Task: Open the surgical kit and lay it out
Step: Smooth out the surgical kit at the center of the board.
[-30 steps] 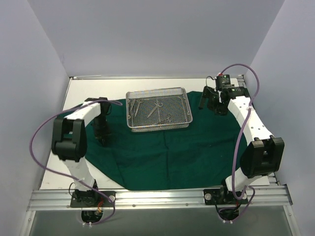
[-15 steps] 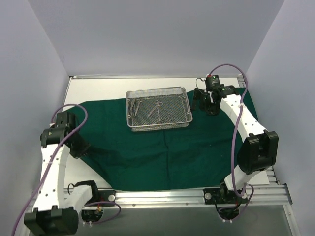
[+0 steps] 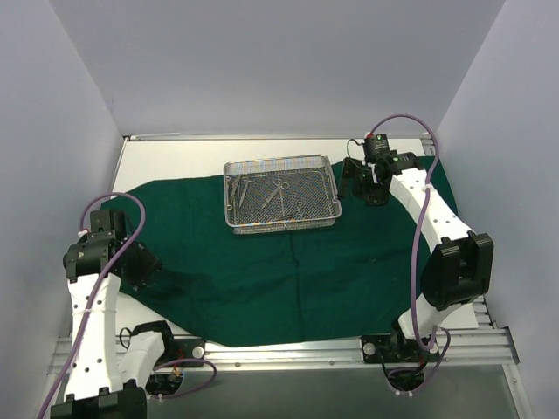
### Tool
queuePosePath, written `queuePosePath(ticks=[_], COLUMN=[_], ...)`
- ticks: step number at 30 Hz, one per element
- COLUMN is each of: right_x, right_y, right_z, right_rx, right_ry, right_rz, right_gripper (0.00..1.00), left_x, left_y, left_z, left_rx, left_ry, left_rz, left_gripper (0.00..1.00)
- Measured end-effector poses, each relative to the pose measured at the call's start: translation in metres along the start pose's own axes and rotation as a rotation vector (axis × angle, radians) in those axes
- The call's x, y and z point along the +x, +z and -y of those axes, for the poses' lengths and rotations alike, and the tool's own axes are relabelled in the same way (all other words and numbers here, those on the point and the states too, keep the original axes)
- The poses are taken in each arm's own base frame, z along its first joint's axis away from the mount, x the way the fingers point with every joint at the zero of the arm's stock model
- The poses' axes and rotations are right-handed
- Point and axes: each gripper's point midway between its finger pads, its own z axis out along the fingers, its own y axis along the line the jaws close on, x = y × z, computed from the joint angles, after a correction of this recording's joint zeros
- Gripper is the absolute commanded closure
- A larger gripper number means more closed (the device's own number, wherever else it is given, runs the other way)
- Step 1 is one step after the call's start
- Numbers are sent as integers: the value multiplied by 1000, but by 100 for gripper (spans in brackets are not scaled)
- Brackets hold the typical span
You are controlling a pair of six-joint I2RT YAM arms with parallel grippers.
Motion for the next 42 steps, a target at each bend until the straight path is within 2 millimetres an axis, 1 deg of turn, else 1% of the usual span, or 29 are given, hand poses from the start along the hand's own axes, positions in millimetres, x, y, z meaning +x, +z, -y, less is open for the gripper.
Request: queuePosePath(ticks=[2,3,6,8,10,12,13,16,17,18,19,21,24,25,27,29,31,33,36,42], right_x=[0,0,-1,-5,-13,-23,-28,-37,-40,-42,-43,-46,-48,-47,-44,-43,-47,-51,-52,-34], right_y=[0,0,0,0,0,2,5,14,19,22,28,37,53,59,67,72,76,82,93,123], right_z=[0,0,0,-2,-5,-5,-4,4,9,15,23,38,59,67,79,88,94,96,98,106], right_rx=[-1,0,0,-2,0,14,26,67,82,100,119,159,214,232,259,277,289,293,296,316], right_ry=[0,0,0,0,0,1,3,15,22,33,42,60,74,79,86,87,84,77,65,47], right_rz=[0,0,0,6,17,33,37,36,32,28,19,2,-32,-44,-67,-82,-87,-87,-100,-175], right_gripper=[21,21,21,21,20,20,19,17,16,15,15,14,13,13,12,11,11,12,12,13], left_x=[-3,-7,-23,-33,-38,-38,-38,-42,-47,-53,-57,-71,-89,-94,-97,-97,-98,-98,-97,-94], left_y=[-4,-9,-30,-45,-51,-48,-41,-5,8,25,39,65,94,104,117,129,143,156,176,212], left_z=[3,7,21,32,39,43,46,59,65,73,81,101,135,147,159,161,159,157,158,166], left_rx=[8,19,78,128,152,148,134,50,29,3,-24,-65,-89,-91,-93,-110,-139,-163,-190,-221], left_ry=[-11,-14,-20,-14,0,15,22,52,67,86,109,179,293,327,373,403,417,430,444,471], left_rz=[6,18,76,117,121,91,56,-84,-115,-148,-178,-196,-175,-158,-147,-155,-169,-188,-219,-266], left_gripper=[34,31,31,31,30,30,28,23,16,11,9,6,2,3,4,5,5,4,4,4])
